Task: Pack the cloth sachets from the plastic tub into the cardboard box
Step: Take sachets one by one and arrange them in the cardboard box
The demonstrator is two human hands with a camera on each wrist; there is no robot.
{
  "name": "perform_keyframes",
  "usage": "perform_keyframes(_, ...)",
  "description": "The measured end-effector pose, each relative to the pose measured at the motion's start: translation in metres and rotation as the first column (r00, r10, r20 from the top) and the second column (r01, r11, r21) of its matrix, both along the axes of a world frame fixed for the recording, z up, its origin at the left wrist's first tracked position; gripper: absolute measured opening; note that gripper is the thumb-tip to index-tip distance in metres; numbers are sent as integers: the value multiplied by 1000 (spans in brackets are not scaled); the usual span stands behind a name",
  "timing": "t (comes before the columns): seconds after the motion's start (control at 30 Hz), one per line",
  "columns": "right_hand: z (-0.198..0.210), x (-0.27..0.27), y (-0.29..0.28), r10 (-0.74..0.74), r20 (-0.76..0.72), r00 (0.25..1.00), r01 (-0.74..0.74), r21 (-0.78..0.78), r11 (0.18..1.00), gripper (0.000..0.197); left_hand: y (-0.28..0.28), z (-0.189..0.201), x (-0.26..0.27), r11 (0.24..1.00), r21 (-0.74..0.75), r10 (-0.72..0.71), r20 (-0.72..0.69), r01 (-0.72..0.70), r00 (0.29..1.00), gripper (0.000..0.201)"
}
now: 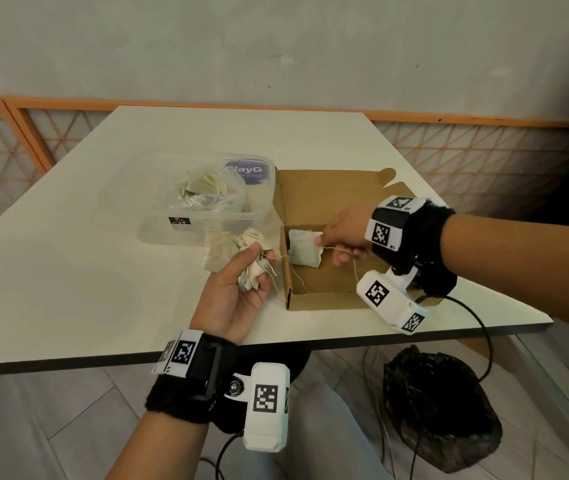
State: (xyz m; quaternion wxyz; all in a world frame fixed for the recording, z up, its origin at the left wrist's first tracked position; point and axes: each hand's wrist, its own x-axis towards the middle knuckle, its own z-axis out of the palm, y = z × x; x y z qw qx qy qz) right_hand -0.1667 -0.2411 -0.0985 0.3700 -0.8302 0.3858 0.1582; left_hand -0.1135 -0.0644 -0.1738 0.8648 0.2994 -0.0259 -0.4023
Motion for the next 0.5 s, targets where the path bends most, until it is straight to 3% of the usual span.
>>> perform_keyframes(0.23,17,2,-5,128,227,965,-108,-101,989,20,0,0,0,1000,-11,-5,21,5,1000,21)
perform_keyframes(0.5,11,3,-12,202,109,973,-191,-110,976,16,0,0,0,1000,-14,-2,13,2,1000,23)
